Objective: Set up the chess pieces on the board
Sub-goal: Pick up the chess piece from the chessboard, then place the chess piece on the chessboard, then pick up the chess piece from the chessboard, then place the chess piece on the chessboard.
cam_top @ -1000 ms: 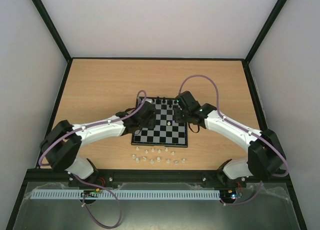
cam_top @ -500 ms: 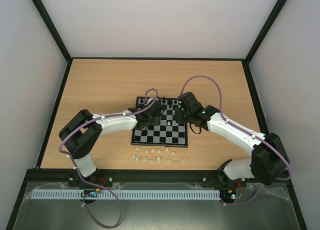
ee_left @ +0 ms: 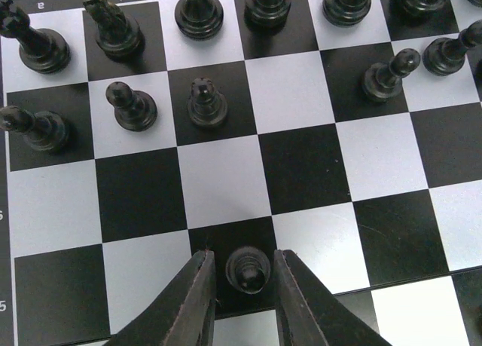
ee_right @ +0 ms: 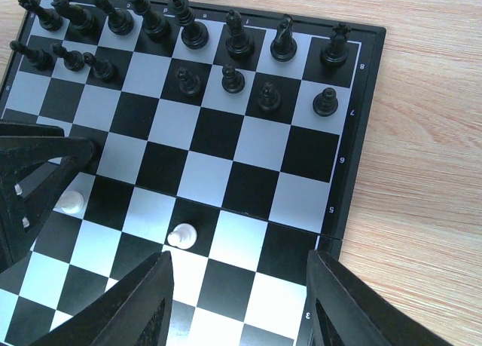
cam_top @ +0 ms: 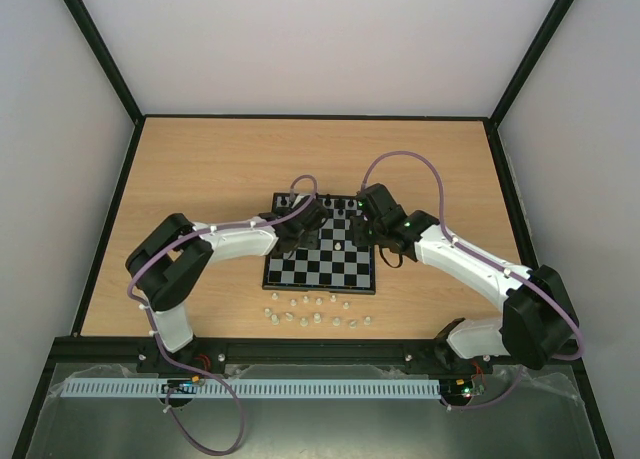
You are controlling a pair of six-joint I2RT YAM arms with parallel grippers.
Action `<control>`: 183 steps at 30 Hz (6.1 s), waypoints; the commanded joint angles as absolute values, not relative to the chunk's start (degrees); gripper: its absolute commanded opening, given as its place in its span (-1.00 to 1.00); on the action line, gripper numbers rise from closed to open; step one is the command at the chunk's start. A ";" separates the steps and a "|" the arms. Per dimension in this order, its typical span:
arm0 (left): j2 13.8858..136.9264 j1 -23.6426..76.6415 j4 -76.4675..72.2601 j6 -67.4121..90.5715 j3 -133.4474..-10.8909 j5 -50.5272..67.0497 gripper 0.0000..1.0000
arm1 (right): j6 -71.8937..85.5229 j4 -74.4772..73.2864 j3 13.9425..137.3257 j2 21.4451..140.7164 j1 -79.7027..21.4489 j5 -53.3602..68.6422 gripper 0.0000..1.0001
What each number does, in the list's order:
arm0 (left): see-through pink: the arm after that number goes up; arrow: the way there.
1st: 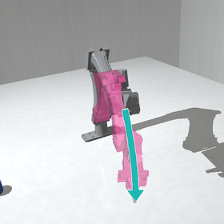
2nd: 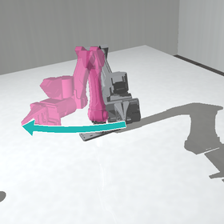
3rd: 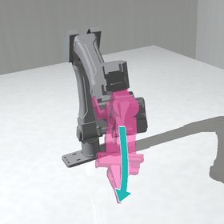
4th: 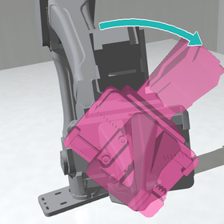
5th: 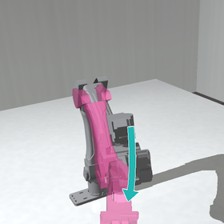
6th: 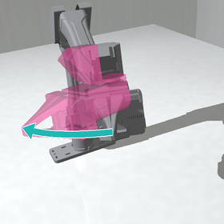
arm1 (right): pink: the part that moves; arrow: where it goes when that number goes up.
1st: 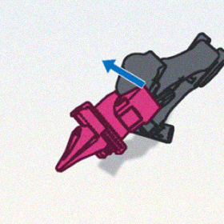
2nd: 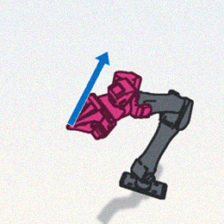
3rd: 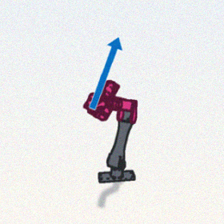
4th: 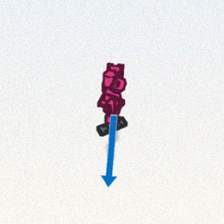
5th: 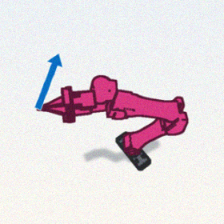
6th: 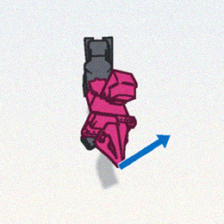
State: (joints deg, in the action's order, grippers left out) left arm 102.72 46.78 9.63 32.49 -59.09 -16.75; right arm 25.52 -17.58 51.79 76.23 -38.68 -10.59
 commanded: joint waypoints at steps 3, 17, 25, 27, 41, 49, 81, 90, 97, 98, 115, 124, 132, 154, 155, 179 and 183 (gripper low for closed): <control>103.46 46.01 8.63 31.52 -60.34 -17.60 -0.57 | 25.44 -16.97 50.96 75.53 -38.50 -10.20 -0.01; 104.61 45.44 7.96 31.29 -61.16 -17.15 -0.90 | 25.41 -16.74 50.89 75.93 -38.50 -10.04 -0.02; 106.51 45.42 10.21 30.58 -66.59 -18.63 -0.96 | 25.53 -16.68 50.55 75.50 -38.50 -10.51 -0.02; 107.18 45.29 10.49 30.42 -68.35 -18.79 -0.96 | 25.59 -16.76 50.54 75.50 -38.50 -10.81 -0.02; 113.20 44.23 11.25 29.78 -74.02 -18.63 -0.96 | 25.58 -16.78 50.45 75.09 -38.50 -10.71 -0.02; 114.59 43.63 11.33 29.58 -75.22 -18.28 -0.96 | 25.62 -16.71 50.36 75.15 -38.50 -10.22 -0.02; 113.11 44.56 13.85 30.10 -76.42 -17.75 -0.74 | 25.59 -16.25 49.85 74.93 -38.50 -9.33 -0.01; 106.32 46.01 15.03 31.40 -72.85 -17.20 -0.37 | 25.66 -16.31 49.82 75.64 -38.49 -9.54 0.00; 92.99 47.02 14.23 33.02 -63.38 -19.05 0.05 | 25.20 -16.60 50.72 78.77 -38.47 -6.40 0.00; 90.32 47.03 14.08 33.61 -61.45 -19.04 0.12 | 25.08 -16.61 50.93 79.64 -38.49 -5.44 0.00; 68.99 48.17 14.51 37.56 -44.16 -18.00 0.98 | 25.96 -19.08 60.30 95.12 -42.99 -4.35 -0.11; 66.08 48.13 15.18 37.13 -42.29 -18.62 0.98 | 27.30 -21.28 61.87 98.22 -43.55 -7.86 -0.29; 65.83 48.09 14.78 36.94 -41.83 -18.30 0.98 | 27.49 -21.93 61.82 98.97 -43.91 -8.70 -0.65; 66.78 48.11 13.72 37.11 -41.74 -17.01 0.98 | 31.93 -27.76 50.76 82.30 -48.18 -10.20 -0.90; 67.04 48.16 13.73 37.04 -41.93 -16.93 0.98 | 32.13 -27.73 50.28 81.91 -48.29 -10.15 -0.90; 69.87 48.15 13.21 37.09 -42.85 -17.64 0.98 | 29.80 -23.55 53.91 88.66 -51.07 -6.33 -0.82; 69.87 48.13 13.19 37.17 -42.80 -17.75 0.98 | 29.70 -23.58 55.56 90.32 -52.45 -6.28 -0.82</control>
State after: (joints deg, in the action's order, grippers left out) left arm 69.58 47.99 14.02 36.91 -41.52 -16.78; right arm 30.39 -22.59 53.01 88.55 -50.98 -6.81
